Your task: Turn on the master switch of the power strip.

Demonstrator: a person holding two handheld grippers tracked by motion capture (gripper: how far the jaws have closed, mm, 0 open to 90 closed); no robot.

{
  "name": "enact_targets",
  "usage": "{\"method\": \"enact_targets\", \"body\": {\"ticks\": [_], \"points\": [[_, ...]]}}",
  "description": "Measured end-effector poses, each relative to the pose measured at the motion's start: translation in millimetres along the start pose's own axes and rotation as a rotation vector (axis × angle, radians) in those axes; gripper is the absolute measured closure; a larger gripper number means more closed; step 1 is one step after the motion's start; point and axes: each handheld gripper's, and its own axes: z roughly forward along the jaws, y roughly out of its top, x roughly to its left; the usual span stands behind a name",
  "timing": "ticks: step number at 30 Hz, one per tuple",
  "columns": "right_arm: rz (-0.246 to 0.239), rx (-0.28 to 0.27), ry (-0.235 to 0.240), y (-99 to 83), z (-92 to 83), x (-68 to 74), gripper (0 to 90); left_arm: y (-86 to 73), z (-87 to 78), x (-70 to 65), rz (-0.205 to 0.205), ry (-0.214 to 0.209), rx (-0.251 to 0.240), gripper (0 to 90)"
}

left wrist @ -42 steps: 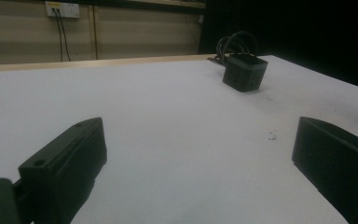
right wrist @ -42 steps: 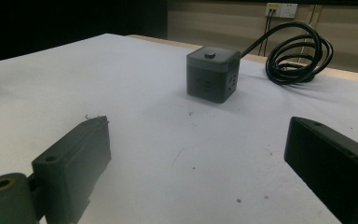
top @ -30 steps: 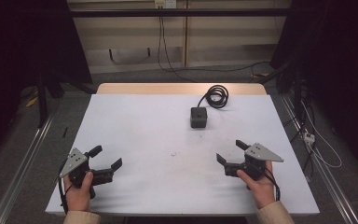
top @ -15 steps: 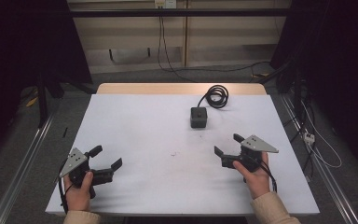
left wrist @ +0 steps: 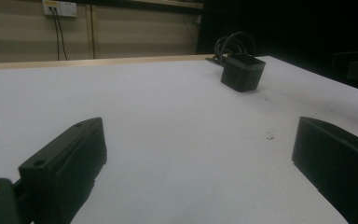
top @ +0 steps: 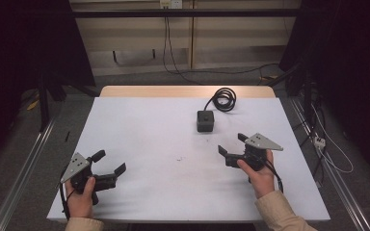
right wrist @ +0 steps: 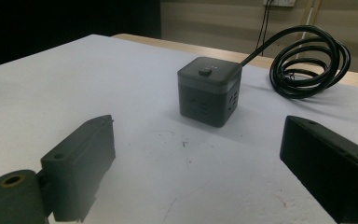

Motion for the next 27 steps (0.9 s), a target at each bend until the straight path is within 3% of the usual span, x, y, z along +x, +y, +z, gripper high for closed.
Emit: {"method": "enact_targets", "body": {"ticks": [10, 27], "points": [[0.028, -0.004, -0.008, 7.8, 9.2, -1.2, 10.5, -0.7, -0.9, 1.0, -0.014, 0.002, -0.008, 2.8], [-0.009, 0.014, -0.027, 16.6, 22.7, -1.4, 11.0, -1.3, 1.5, -0.2, -0.006, -0.011, 0.005, 2.8]]}}
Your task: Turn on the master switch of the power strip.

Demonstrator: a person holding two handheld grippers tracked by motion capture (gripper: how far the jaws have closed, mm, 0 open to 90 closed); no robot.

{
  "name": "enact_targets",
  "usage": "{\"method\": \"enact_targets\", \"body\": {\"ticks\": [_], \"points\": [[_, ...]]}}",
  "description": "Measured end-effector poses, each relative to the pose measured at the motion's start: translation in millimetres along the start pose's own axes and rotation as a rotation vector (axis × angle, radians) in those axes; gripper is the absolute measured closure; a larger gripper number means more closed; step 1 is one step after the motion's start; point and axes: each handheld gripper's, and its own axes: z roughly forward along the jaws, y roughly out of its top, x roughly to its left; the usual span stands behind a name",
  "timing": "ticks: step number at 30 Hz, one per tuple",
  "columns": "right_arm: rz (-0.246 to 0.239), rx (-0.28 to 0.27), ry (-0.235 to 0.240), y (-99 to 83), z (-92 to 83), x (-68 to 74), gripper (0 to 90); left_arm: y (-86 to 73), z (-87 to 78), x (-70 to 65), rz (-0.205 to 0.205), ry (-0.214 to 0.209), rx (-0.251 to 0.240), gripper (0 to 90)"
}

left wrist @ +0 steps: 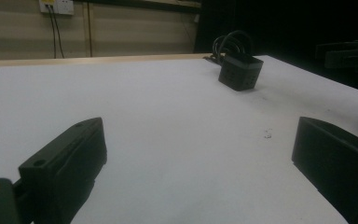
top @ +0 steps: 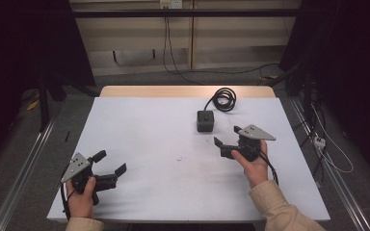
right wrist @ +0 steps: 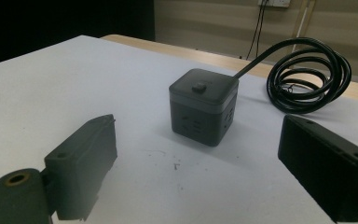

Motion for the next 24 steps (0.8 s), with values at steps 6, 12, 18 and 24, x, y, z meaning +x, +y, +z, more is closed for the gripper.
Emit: {"method": "enact_targets", "body": {"ticks": [6, 12, 18, 24], "points": [[-0.001, 0.009, -0.002, 2.4, 4.9, -0.8, 11.2, -0.1, 0.3, 0.3, 0.004, -0.001, 0.004, 2.8], [-0.008, 0.013, -0.002, 5.6, 9.9, -0.9, 11.6, 0.1, 0.3, 0.4, 0.003, -0.002, 0.002, 2.8], [-0.024, 0.021, 0.001, 9.0, 15.3, -0.3, 11.8, 0.1, 0.5, 0.1, 0.003, -0.003, 0.002, 2.8], [-0.016, 0.019, 0.008, 11.6, 19.7, -0.6, 11.9, 0.2, 0.2, 0.5, -0.001, -0.002, -0.002, 2.8]]}}
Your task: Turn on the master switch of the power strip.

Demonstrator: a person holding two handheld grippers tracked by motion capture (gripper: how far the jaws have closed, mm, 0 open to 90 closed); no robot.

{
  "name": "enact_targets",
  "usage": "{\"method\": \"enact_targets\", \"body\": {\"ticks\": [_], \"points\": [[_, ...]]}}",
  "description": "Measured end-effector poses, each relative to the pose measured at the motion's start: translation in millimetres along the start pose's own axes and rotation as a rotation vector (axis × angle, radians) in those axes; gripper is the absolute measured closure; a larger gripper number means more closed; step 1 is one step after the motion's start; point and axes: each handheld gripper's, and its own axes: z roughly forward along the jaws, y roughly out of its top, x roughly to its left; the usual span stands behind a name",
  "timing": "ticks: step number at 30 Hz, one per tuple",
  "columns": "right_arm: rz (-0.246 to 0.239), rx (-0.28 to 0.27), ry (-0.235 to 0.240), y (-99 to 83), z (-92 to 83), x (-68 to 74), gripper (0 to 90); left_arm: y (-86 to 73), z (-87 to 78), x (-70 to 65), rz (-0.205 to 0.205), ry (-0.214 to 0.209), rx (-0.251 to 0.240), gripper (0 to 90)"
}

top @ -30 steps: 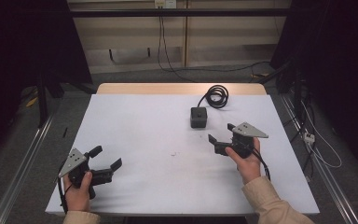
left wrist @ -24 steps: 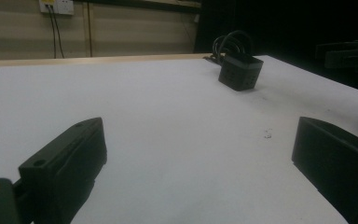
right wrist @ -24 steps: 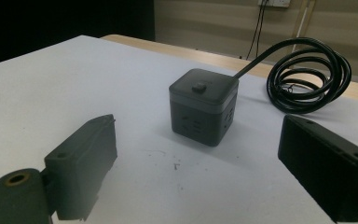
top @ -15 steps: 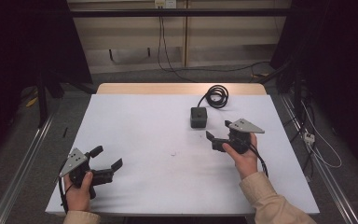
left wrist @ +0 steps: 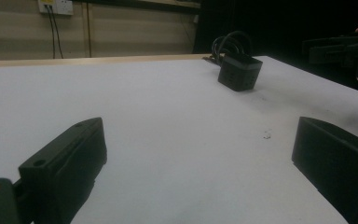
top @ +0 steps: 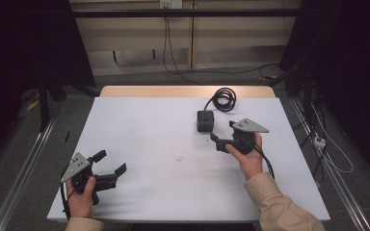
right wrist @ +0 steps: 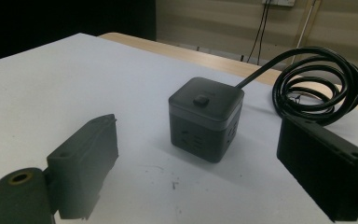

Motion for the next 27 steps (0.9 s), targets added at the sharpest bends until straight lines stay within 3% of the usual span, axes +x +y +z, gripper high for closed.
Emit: {"method": "enact_targets", "body": {"ticks": [27], "points": [[0.009, 0.009, 0.014, 15.4, 21.8, -2.1, 18.4, 0.2, 1.0, 0.0, 0.002, -0.002, 0.001, 2.8]]}}
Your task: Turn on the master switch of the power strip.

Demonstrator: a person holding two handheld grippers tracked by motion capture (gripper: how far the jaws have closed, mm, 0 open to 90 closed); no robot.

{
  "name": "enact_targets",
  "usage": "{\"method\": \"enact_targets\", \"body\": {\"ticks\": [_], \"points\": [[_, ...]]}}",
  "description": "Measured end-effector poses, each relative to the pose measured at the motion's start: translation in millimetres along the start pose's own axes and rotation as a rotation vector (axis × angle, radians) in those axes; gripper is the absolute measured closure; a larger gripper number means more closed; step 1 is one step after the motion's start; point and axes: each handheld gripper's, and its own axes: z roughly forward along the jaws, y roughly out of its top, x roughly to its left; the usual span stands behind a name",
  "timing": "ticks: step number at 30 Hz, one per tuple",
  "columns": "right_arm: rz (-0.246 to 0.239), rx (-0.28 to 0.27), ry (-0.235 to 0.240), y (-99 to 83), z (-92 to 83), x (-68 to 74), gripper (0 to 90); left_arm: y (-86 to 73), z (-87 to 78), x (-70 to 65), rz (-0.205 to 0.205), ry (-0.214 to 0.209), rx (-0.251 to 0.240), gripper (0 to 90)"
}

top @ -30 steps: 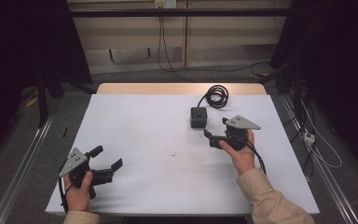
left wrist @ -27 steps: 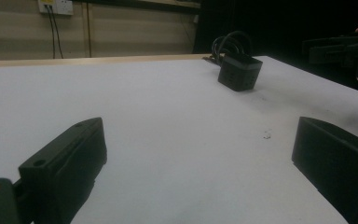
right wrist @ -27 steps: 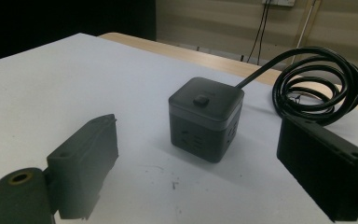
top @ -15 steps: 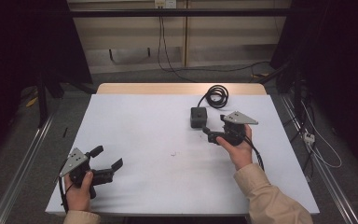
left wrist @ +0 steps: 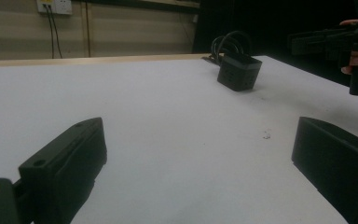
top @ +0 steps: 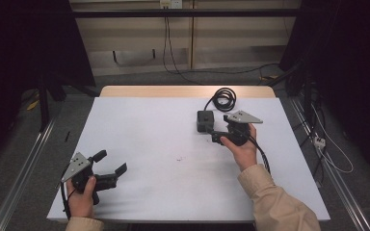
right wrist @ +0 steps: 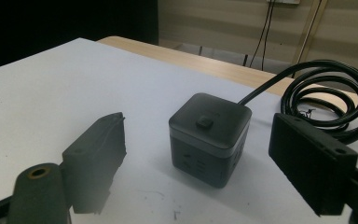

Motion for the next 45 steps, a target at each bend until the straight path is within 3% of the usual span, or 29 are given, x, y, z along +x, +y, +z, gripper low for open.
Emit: {"method": "enact_targets", "body": {"ticks": [25, 45], "points": [[0.008, 0.013, 0.007, 3.6, 16.4, -5.2, 31.5, 0.1, -0.1, 0.8, 0.0, -0.001, -0.002, 2.9], [0.014, 0.031, 0.023, 7.9, 25.1, -10.0, 53.8, -0.2, 1.3, 0.3, 0.002, -0.011, 0.004, 3.2]]}}
